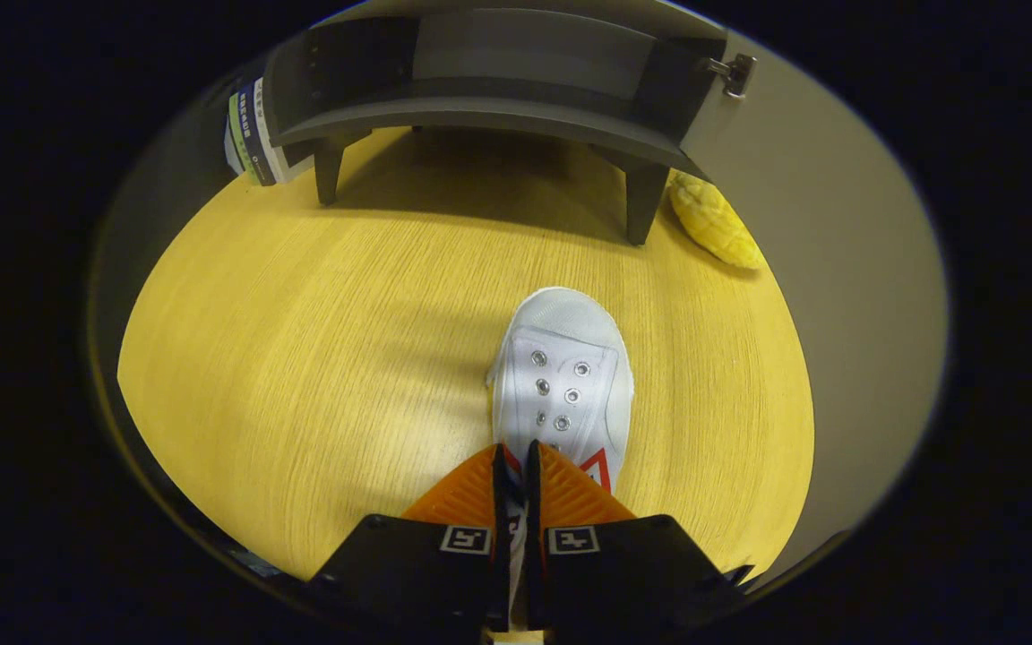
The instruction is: Open the shoe cabinet door, grab the shoes and put them into the shoe cabinet, then close the shoe cabinet door.
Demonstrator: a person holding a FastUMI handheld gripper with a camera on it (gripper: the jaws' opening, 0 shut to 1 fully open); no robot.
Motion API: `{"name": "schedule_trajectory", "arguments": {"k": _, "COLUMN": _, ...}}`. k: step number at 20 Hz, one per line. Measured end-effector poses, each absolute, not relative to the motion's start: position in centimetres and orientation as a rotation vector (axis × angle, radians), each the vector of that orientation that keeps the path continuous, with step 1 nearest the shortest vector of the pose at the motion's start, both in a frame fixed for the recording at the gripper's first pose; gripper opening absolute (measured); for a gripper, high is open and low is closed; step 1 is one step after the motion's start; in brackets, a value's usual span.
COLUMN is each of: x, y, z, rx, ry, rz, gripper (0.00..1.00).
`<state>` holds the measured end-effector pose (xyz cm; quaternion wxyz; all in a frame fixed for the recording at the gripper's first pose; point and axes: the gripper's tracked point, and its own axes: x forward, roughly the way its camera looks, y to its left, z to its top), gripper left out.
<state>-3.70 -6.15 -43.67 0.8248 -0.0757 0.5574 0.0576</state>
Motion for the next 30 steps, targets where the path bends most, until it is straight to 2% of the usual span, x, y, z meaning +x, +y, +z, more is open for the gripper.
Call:
{"name": "schedule_trajectory", "arguments": {"k": 1, "x": -2.9, "y": -6.0, "z": -45.6, "rx": -0.142, "ry": 1.181, "rz": 0.121, "gripper": 0.03}}
{"name": "schedule_trajectory", "arguments": {"k": 8, "x": -2.6, "y": -4.6, "z": -40.8, "rx": -0.100, "ry": 1.102, "rz": 0.119, "gripper": 0.02}}
{"name": "schedule_trajectory", "arguments": {"k": 12, "x": -2.6, "y": -4.3, "z": -35.6, "rx": -0.119, "ry": 0.969, "rz": 0.157, "gripper": 0.02}}
{"name": "schedule_trajectory", "arguments": {"k": 22, "x": -5.2, "y": -3.9, "z": -8.1, "rx": -0.062, "ry": 0.546, "rz": 0.234, "gripper": 0.02}}
{"name": "schedule_trajectory", "arguments": {"k": 27, "x": -7.2, "y": -4.8, "z": -2.1, "rx": -0.038, "ry": 0.378, "rz": 0.175, "gripper": 0.02}}
{"name": "schedule_trajectory", "arguments": {"k": 30, "x": -7.8, "y": -4.9, "z": -1.7, "rx": -0.061, "ry": 0.338, "rz": 0.128, "gripper": 0.02}}
